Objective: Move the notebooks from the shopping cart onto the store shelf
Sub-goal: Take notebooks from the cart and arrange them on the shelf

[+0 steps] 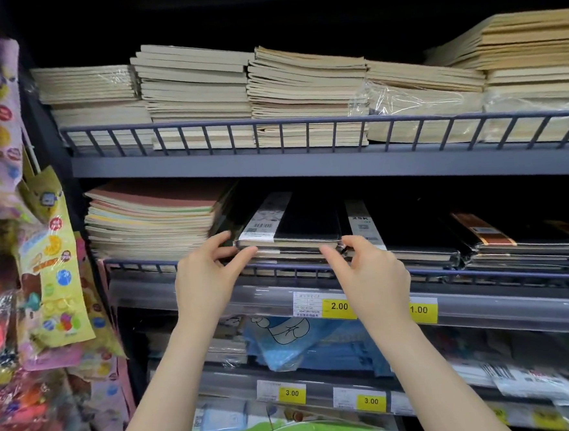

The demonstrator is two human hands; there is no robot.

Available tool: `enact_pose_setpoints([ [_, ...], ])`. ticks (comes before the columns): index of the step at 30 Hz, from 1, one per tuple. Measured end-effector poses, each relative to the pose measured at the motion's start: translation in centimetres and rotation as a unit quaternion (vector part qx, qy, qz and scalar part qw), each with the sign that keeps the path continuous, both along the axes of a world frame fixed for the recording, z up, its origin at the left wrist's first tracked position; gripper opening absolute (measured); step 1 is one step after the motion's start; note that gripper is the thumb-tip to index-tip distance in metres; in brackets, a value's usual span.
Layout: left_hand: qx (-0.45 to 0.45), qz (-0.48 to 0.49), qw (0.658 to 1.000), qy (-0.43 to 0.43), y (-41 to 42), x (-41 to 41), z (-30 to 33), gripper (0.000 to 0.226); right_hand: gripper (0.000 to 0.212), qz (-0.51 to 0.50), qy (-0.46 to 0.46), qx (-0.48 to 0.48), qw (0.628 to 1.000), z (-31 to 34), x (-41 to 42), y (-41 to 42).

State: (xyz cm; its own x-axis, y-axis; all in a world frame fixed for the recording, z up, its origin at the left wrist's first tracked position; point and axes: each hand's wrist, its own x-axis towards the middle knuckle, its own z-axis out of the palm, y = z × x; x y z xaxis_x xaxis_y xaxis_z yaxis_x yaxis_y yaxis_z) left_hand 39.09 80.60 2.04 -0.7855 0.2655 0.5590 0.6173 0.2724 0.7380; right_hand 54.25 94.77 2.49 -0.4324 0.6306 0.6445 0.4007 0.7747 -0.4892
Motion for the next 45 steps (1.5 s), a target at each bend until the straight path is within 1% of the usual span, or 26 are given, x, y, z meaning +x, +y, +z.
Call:
enact_pose_setpoints([
  [2, 0.011, -0.006, 1.000, 0.015, 0.0, -0.1, 0.1, 0.039, 0.037, -0.005, 0.012, 0.015, 1.000, 0.1, 0.0, 0.3],
  [4, -0.004, 0.004, 0.999, 0.043, 0.3, 0.0, 0.2, 0.030, 0.033, -0.013, 0.008, 0.030, 0.999, 0.1, -0.1, 0.5],
  [6, -0.020, 0.022, 0.998, 0.060, 0.5, 0.1, 0.3, 0.028, 0.033, -0.023, -0.003, 0.040, 0.999, 0.2, -0.2, 0.4],
  [9, -0.044, 0.036, 0.996, 0.067, 0.4, 0.2, 0.4, 0.037, 0.035, -0.030, -0.021, 0.048, 0.998, 0.3, -0.2, 0.2],
  [12, -0.057, 0.018, 0.997, 0.039, 0.3, 0.1, 0.3, 0.054, 0.041, -0.018, -0.025, 0.040, 0.999, 0.5, 0.2, 0.2],
  [15, -0.055, 0.020, 0.998, 0.034, 0.7, -0.2, 0.1, 0.048, 0.037, -0.019, -0.017, 0.020, 0.999, 0.6, 0.1, 0.4],
  [18, -0.039, 0.029, 0.998, 0.035, 0.9, -0.2, -0.2, 0.046, 0.033, -0.019, -0.004, 0.004, 1.000, 0.6, -0.3, 0.5],
  [23, -0.047, 0.008, 0.998, 0.051, 0.6, 0.0, -0.1, 0.053, 0.040, -0.007, -0.013, 0.016, 1.000, 0.3, -0.1, 0.7],
  [26, -0.060, 0.008, 0.996, 0.063, 0.6, -0.3, 0.0, 0.053, 0.038, -0.005, -0.014, 0.015, 1.000, 0.3, -0.3, 0.7],
  [29, -0.050, 0.012, 0.995, 0.080, 0.7, -0.3, -0.2, 0.052, 0.039, 0.008, 0.000, 0.001, 1.000, 0.4, -0.3, 0.7],
  [33, -0.052, 0.015, 0.995, 0.088, 0.8, -0.5, -0.7, 0.052, 0.036, 0.013, -0.003, 0.000, 1.000, 0.6, -0.2, 0.9],
  [37, -0.011, -0.013, 0.998, 0.058, 0.3, 0.0, -0.5, 0.059, 0.040, 0.044, 0.026, -0.014, 0.999, 1.0, 0.8, 0.9],
  [38, 0.001, -0.007, 0.998, 0.066, 0.0, 0.1, -0.5, 0.057, 0.039, 0.050, 0.039, -0.002, 0.998, 1.0, 1.0, 1.1],
  [40, 0.011, 0.003, 0.994, 0.108, -0.5, 0.2, -0.2, 0.046, 0.028, 0.081, 0.050, 0.057, 0.994, 1.1, 1.5, 1.1],
  [41, 0.005, -0.005, 0.991, 0.131, -0.7, 0.3, 0.0, 0.040, 0.022, 0.113, 0.040, 0.092, 0.989, 1.2, 1.7, 1.1],
  [43, -0.021, -0.040, 0.986, 0.160, -0.7, 0.6, 0.7, 0.029, 0.017, 0.192, -0.011, 0.142, 0.971, 1.3, 1.5, 0.8],
  [45, -0.056, -0.073, 0.983, 0.158, -0.3, 0.7, 1.8, 0.022, 0.017, 0.250, -0.071, 0.153, 0.953, 1.8, 0.9, 0.5],
])
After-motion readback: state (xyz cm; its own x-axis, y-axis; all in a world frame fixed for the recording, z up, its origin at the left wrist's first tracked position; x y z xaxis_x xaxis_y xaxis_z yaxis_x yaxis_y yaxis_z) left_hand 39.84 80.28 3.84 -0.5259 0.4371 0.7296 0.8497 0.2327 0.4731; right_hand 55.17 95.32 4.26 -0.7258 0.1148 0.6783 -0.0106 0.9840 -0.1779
